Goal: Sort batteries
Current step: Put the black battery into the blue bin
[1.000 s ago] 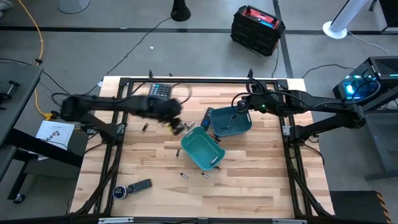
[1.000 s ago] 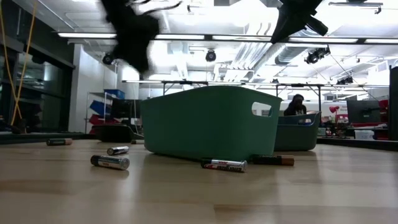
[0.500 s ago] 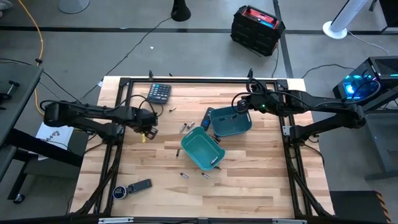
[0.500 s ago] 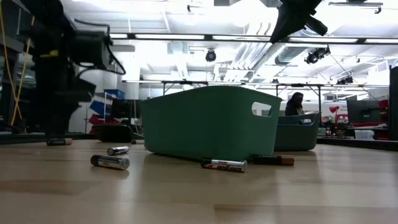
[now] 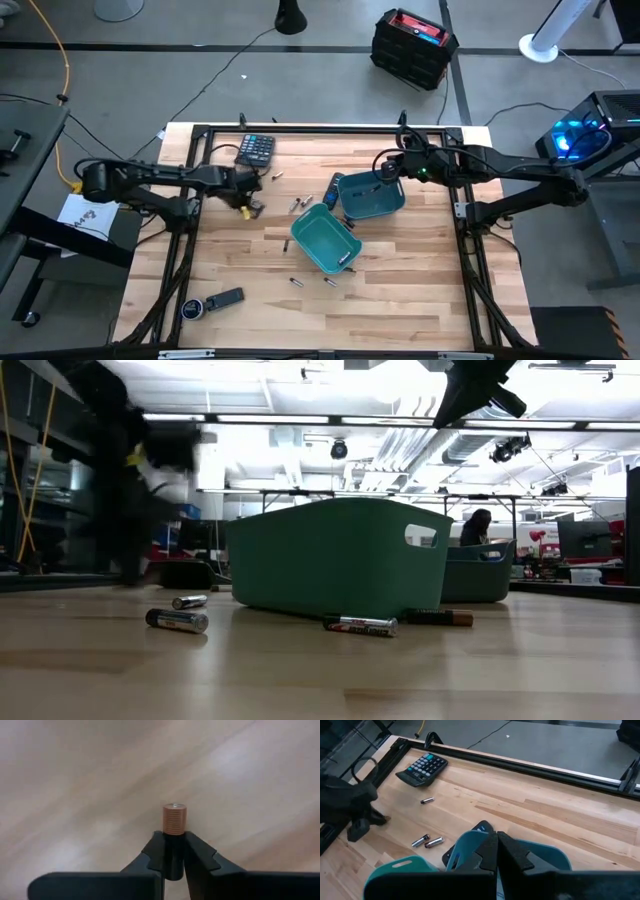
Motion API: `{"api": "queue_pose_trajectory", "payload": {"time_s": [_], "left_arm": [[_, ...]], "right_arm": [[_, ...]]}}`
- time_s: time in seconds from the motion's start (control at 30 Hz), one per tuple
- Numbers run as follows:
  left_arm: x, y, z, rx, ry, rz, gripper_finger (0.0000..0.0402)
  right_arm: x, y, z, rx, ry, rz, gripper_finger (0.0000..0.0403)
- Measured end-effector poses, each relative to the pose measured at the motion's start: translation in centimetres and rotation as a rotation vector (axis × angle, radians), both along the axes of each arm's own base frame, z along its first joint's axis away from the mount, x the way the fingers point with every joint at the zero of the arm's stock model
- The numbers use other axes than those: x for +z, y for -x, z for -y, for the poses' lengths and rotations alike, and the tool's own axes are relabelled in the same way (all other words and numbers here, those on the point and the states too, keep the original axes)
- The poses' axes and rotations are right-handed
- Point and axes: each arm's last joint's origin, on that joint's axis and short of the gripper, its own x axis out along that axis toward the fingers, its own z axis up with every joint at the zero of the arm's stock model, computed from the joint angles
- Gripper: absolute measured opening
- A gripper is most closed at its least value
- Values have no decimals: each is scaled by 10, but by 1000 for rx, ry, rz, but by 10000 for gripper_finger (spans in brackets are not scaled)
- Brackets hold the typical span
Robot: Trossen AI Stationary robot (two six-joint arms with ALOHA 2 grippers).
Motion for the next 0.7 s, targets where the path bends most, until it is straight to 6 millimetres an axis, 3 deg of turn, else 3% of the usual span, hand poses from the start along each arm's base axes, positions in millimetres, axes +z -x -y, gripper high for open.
{"api": "queue_pose_trajectory", "payload": {"time_s": [0.17, 0.3, 0.5, 0.63, 0.7], "left_arm": [[42, -44, -3, -55, -116, 348, 32], [93, -85, -2, -146, -251, 733, 31], [106, -145, -5, -277, -281, 748, 31], [100, -194, -3, -430, -235, 748, 33], [106, -215, -4, -491, -259, 772, 53]], "right_arm": [[0, 0, 0, 0, -1, 0, 0], [0, 0, 0, 2, -3, 3, 0], [0, 0, 0, 5, -6, 5, 0], [0, -1, 0, 5, -6, 10, 0], [0, -1, 0, 5, -6, 9, 0]]}}
